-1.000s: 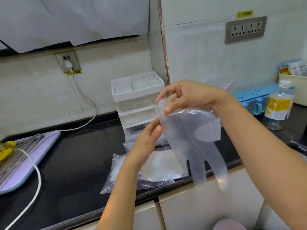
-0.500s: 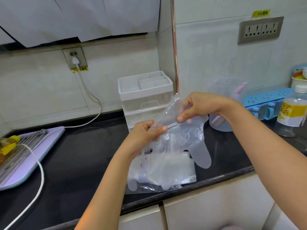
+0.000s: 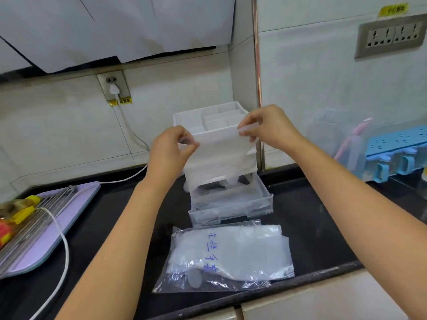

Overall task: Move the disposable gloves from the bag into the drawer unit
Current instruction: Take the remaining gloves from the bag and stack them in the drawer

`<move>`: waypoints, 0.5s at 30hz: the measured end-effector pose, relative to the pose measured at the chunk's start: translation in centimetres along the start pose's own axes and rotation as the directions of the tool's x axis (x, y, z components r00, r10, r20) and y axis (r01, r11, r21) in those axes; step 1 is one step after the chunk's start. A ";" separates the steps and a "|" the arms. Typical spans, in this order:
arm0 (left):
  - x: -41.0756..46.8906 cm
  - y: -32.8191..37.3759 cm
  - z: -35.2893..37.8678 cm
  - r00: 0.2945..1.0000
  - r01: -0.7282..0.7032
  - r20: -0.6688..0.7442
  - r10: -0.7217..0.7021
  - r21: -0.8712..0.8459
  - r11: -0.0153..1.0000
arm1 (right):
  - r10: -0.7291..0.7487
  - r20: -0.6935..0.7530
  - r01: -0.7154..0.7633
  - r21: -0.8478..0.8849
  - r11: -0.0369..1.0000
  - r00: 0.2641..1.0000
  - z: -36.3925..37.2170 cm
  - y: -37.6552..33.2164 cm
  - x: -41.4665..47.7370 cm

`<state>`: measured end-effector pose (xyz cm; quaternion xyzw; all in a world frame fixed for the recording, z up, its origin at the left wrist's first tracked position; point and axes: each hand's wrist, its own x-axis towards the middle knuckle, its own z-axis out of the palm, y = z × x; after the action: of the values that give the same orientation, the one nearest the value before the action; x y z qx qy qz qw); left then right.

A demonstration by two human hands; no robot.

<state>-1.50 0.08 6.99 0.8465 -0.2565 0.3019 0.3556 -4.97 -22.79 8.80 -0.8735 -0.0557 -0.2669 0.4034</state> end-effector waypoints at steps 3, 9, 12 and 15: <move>-1.6 0.4 -0.5 0.970 -0.232 -0.049 0.238 0.104 0.967 | -0.019 -0.018 0.023 0.214 0.977 1.000 -0.3 1.5 -1.1; -4.4 -2.0 2.8 0.921 -0.159 0.377 0.097 0.137 0.978 | 0.027 0.246 -0.028 0.000 1.000 0.969 1.5 7.6 -2.7; -4.1 -3.4 5.4 0.850 -0.040 0.521 -0.072 0.201 0.979 | 0.077 0.307 -0.033 -0.147 0.989 0.949 3.0 8.8 -2.9; -3.5 -4.3 7.0 0.748 0.056 0.639 -0.177 0.205 0.977 | 0.117 0.368 -0.015 -0.270 0.963 0.922 3.9 9.2 -2.8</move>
<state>1.23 -1.80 -1.34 0.9403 -0.2840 -0.0146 0.1868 -2.83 -25.73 -0.98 -0.9555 -0.0675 -0.0835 0.2748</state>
